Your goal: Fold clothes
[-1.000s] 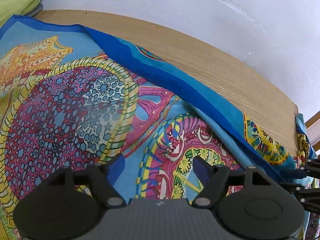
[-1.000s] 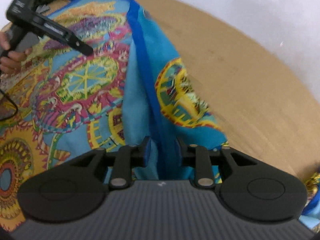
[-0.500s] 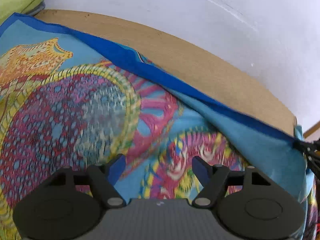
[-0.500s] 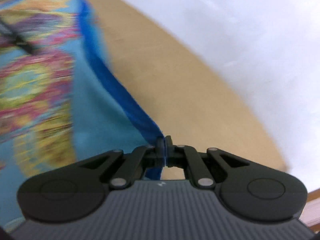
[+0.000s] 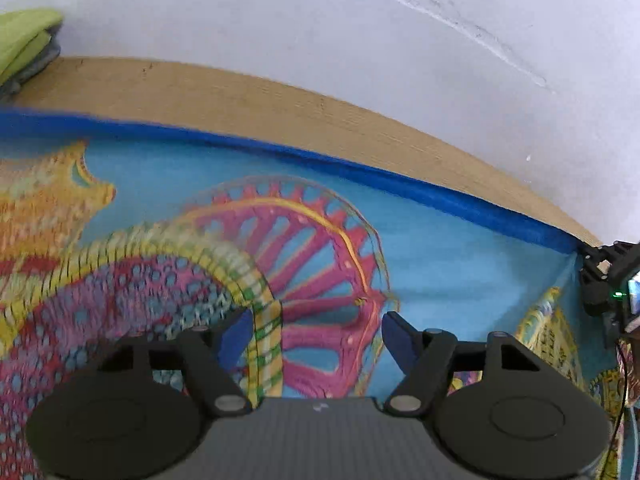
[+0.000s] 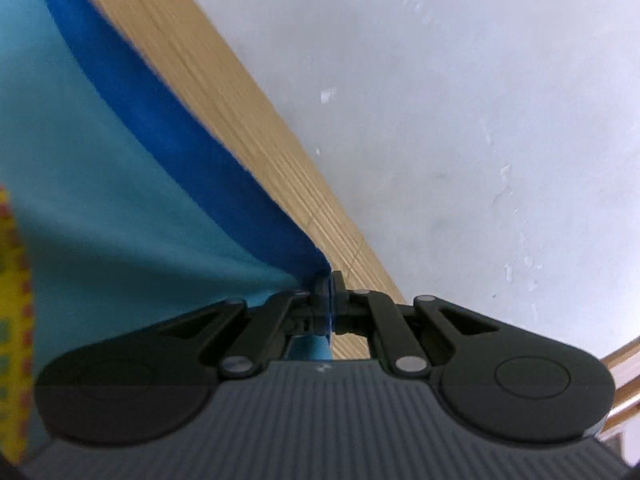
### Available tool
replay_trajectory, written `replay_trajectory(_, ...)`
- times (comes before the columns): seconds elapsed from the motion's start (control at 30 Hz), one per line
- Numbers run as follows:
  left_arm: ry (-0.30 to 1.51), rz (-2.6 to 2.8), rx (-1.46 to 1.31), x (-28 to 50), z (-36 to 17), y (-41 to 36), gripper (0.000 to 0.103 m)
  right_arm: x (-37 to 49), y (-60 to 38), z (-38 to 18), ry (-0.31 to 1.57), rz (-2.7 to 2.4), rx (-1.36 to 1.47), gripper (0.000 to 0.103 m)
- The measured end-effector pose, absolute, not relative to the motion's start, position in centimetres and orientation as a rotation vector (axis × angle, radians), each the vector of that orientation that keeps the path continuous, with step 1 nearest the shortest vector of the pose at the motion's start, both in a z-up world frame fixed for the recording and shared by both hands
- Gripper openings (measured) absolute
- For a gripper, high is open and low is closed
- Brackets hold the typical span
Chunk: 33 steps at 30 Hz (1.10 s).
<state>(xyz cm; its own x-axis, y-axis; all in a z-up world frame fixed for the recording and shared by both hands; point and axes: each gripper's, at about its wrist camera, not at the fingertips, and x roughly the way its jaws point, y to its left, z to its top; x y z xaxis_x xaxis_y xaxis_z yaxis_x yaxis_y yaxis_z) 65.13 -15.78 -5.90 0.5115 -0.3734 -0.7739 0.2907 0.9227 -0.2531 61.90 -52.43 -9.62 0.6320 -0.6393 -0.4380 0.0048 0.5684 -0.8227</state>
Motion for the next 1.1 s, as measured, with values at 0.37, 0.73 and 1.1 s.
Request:
replay_trajectory(0.37, 0.853, -0.245, -0.02, 68.8, -3.9, -10.0, 0.071, 59.5, -53.2, -3.9, 0.744, -0.456, -0.56, 0.035)
replay_trajectory(0.73, 0.962, -0.07, -0.148, 64.1, -4.0, 2.3, 0.071, 45.5, -43.2, -1.0, 0.875, 0.041, -0.158, 0.035)
replay_trajectory(1.1, 0.968, -0.021, -0.001, 67.3, -4.9, 3.5, 0.074, 41.9, -39.9, -4.1, 0.936, 0.045, -0.091, 0.036)
